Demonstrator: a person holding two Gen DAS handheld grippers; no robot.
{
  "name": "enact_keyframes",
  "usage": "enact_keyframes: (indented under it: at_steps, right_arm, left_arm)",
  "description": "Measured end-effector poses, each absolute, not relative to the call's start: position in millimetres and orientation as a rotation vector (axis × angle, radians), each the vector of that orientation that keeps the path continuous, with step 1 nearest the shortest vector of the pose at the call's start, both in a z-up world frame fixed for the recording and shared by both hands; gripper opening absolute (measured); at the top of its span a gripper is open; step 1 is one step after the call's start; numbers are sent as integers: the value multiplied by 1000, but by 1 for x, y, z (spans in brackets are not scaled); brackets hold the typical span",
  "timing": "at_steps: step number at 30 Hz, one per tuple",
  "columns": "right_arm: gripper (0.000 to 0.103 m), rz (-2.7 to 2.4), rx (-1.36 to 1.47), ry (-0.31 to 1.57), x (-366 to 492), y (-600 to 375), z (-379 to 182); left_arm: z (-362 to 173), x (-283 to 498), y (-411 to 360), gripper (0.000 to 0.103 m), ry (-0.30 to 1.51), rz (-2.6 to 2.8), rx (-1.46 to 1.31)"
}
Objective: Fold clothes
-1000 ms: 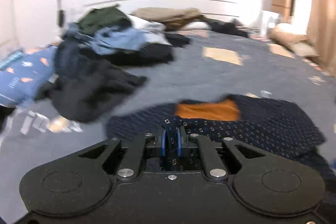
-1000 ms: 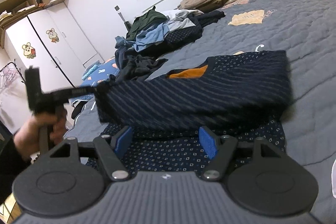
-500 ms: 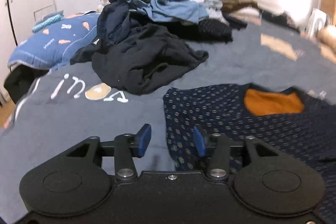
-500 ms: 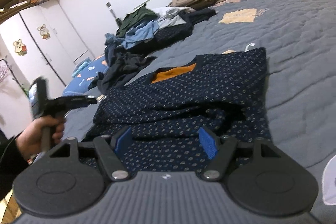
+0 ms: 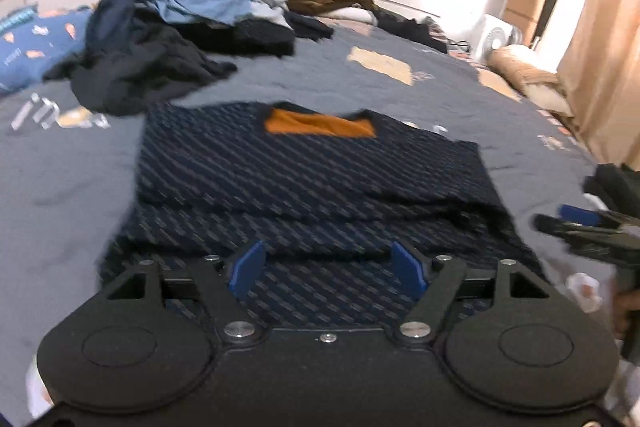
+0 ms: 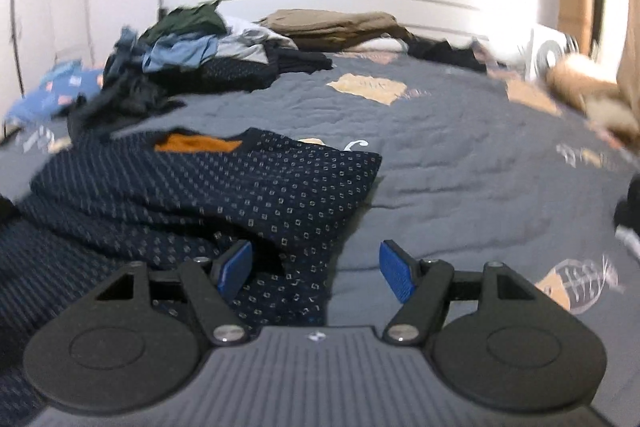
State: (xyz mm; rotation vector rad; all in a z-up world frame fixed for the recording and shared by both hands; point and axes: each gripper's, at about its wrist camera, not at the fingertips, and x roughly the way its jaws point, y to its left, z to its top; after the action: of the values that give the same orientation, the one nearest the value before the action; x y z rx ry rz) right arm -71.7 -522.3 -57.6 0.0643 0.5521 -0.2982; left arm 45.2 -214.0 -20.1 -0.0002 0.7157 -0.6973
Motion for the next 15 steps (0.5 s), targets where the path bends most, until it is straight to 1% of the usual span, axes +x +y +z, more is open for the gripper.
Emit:
enact_keyframes:
  at_steps: [1, 3, 5, 9, 10, 11, 12, 13, 14, 15]
  right_arm:
    - [69, -288, 32, 557, -68, -519, -61]
    - [69, -267, -29, 561, -61, -514, -67]
    - [65, -267, -75, 563, -53, -510, -68]
    - [63, -263, -125, 601, -40, -510, -75]
    - [62, -265, -138, 621, -37, -510, -79]
    - [58, -267, -150, 640, -34, -511, -83]
    - [53, -269, -163, 660, -31, -512, -86]
    - [27, -273, -169, 678, -29, -513, -90]
    - [10, -282, -147, 691, -30, -518, -92]
    - [10, -289, -122, 700, -32, -523, -94]
  left_arm:
    - [-23, 41, -213, 72, 720, -703, -21]
    - [-30, 34, -212, 74, 729, -713, -62]
    - [-35, 31, -214, 74, 755, -727, -54]
    - [-36, 28, -215, 74, 744, -730, -42]
    - [-37, 29, -214, 74, 747, -731, -49]
    - [-37, 30, -212, 74, 753, -732, -59]
    - [-39, 30, -212, 74, 755, -732, -56]
    - [-40, 30, -212, 74, 754, -731, -48]
    - [-42, 31, -211, 74, 755, -727, -40]
    - [-43, 32, -211, 74, 759, -723, -37]
